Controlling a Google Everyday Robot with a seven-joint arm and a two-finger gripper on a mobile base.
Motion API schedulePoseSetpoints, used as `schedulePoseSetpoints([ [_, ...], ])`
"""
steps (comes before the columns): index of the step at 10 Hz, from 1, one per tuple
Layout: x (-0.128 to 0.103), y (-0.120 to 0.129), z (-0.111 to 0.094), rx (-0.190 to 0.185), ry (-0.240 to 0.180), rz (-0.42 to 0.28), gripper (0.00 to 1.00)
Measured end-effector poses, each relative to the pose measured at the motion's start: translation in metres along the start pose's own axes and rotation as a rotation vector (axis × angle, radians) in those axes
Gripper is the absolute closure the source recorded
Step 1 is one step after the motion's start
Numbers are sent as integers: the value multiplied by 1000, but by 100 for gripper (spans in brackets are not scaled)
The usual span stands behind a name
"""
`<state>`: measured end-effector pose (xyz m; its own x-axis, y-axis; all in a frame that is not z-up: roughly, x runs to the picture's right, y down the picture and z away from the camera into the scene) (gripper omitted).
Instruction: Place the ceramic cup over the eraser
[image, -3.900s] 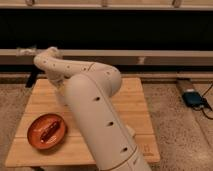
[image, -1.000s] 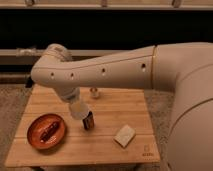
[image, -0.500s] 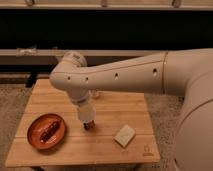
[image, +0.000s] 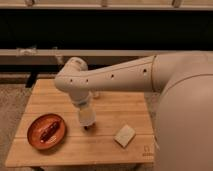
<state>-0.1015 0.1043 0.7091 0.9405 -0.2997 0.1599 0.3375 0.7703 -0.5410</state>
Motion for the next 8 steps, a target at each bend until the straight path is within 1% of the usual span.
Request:
schedulePoseSetpoints([
  [4,1,7,31,-50,-8,13,29],
  [6,1,12,41,-64,-13,19,29],
  [8,0,15,45,-69,-15,20,29],
])
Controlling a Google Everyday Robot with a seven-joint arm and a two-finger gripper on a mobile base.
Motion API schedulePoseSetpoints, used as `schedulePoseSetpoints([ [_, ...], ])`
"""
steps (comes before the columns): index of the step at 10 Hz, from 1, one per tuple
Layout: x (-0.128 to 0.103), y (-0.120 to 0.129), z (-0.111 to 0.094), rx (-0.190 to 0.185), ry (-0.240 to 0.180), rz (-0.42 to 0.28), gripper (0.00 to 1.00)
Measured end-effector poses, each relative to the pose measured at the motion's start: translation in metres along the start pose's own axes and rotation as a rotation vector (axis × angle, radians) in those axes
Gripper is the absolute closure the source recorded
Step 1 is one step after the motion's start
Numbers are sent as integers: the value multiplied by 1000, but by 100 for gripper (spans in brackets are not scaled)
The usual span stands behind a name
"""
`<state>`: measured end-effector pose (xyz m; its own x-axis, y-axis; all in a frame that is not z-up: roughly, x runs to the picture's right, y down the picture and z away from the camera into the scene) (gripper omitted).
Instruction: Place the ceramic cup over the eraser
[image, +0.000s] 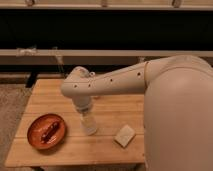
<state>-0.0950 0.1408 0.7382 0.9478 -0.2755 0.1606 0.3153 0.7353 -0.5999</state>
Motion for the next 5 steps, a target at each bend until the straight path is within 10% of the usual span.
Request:
schedulePoseSetpoints([
  [5,-7,-6,-13,25,-6,-25,29],
])
